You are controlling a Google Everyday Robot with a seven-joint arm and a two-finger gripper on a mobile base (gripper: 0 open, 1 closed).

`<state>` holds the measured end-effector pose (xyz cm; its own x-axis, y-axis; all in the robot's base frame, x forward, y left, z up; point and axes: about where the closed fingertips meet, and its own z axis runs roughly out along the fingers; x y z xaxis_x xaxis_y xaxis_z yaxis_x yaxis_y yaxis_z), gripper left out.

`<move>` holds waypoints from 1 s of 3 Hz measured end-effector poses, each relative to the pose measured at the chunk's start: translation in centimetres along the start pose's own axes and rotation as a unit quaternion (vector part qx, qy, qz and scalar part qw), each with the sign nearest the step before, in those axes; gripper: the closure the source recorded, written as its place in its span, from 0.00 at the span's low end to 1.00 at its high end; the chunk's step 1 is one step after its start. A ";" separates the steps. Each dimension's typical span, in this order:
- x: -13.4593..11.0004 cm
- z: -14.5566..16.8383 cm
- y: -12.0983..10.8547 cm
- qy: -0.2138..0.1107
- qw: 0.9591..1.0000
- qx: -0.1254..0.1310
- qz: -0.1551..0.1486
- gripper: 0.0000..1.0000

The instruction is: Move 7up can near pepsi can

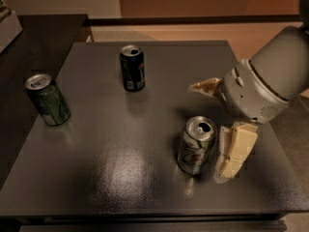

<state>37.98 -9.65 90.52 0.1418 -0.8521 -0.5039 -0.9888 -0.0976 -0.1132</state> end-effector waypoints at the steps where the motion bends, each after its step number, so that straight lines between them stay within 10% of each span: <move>1: -0.7 0.7 -0.2 -0.021 1.000 -0.003 -0.009 0.20; 3: -0.6 0.3 -1.1 -0.032 0.999 -0.006 0.001 0.66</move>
Offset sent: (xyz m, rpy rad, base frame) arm 0.0115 0.0081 -0.0061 0.0873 0.0176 0.0303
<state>38.99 -8.87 90.68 0.1416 -0.8176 -0.5581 -0.9896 -0.1023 -0.1011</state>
